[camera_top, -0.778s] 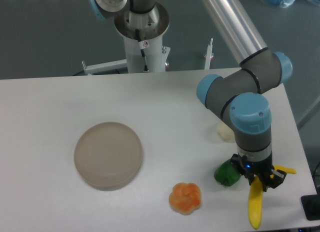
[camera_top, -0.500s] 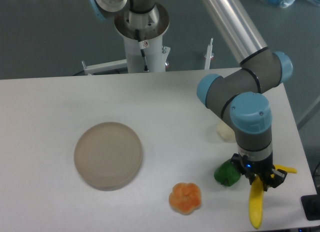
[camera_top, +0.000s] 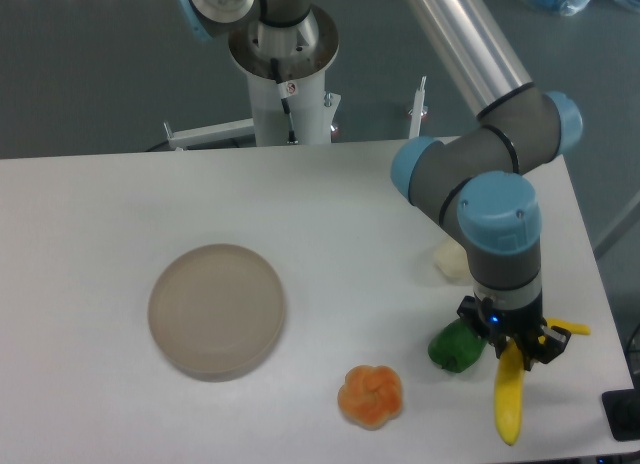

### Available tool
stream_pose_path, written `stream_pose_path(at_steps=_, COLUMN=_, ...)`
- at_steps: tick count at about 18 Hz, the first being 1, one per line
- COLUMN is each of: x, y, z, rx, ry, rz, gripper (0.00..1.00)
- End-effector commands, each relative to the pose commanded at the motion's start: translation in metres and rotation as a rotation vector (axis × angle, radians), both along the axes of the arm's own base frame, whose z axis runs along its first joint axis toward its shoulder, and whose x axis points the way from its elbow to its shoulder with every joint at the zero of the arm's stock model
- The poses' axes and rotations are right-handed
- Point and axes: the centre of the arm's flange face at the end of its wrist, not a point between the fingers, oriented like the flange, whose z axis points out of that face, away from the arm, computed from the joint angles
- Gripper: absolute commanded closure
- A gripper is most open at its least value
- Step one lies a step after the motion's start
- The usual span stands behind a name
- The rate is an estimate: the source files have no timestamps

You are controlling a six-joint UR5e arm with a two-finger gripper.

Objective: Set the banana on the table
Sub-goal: 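Lift the held yellow banana up off the table with the gripper, then carry the banana away from the green pepper toward the plate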

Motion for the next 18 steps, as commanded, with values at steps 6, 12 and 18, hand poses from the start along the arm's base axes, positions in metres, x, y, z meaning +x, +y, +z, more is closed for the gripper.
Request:
stream_pose_path(at_steps=6, x=0.035, y=-0.052, z=-0.006, rx=-0.058, ry=-0.041, rz=-0.033, gripper=0.74)
stream_pose_path(at_steps=12, x=0.063, y=-0.116, z=-0.036, rx=-0.157, ry=-0.097, rz=-0.127, gripper=0.74)
stream_pose_path(at_steps=18, x=0.102, y=-0.124, z=-0.049, rx=-0.111, ry=-0.172, rz=0.135, gripper=0.74)
